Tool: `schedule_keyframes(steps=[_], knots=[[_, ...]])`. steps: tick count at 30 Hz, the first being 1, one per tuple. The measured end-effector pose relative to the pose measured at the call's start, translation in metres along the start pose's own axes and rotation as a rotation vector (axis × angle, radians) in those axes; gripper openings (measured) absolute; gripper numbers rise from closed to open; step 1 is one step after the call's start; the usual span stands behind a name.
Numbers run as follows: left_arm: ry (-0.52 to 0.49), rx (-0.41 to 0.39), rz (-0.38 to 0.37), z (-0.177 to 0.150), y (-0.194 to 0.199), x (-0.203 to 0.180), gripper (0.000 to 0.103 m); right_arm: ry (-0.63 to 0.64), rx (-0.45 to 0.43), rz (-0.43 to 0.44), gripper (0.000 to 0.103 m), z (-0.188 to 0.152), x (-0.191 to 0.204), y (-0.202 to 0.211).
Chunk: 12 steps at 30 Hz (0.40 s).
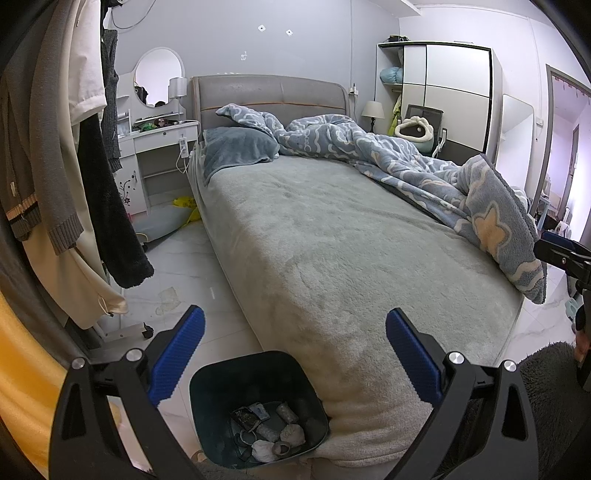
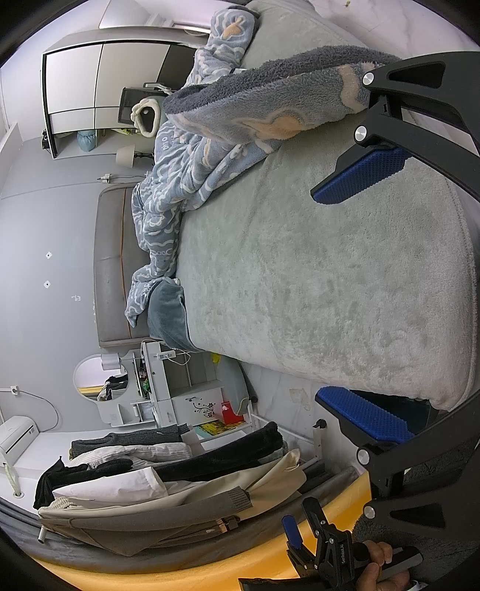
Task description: Collect trash
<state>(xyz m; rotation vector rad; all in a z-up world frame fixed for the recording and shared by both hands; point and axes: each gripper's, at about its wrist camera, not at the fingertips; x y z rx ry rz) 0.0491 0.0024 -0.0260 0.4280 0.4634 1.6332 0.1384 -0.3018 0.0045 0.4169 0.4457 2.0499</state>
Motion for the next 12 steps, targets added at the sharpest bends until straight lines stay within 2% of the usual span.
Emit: schedule_keyframes(steps=[12], knots=[[0.016, 0.005, 0.001, -0.0015, 0.0044, -0.0008, 0.1, 0.0, 0.001, 0.0, 0.1, 0.0005, 0.0001, 0.0002]])
Point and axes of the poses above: each gripper's, at about its wrist camera, not at the fingertips, and y roughly against the way its jaws point, x to its left, z to its top, and after that the axes turned 1 degree about z, right-handed
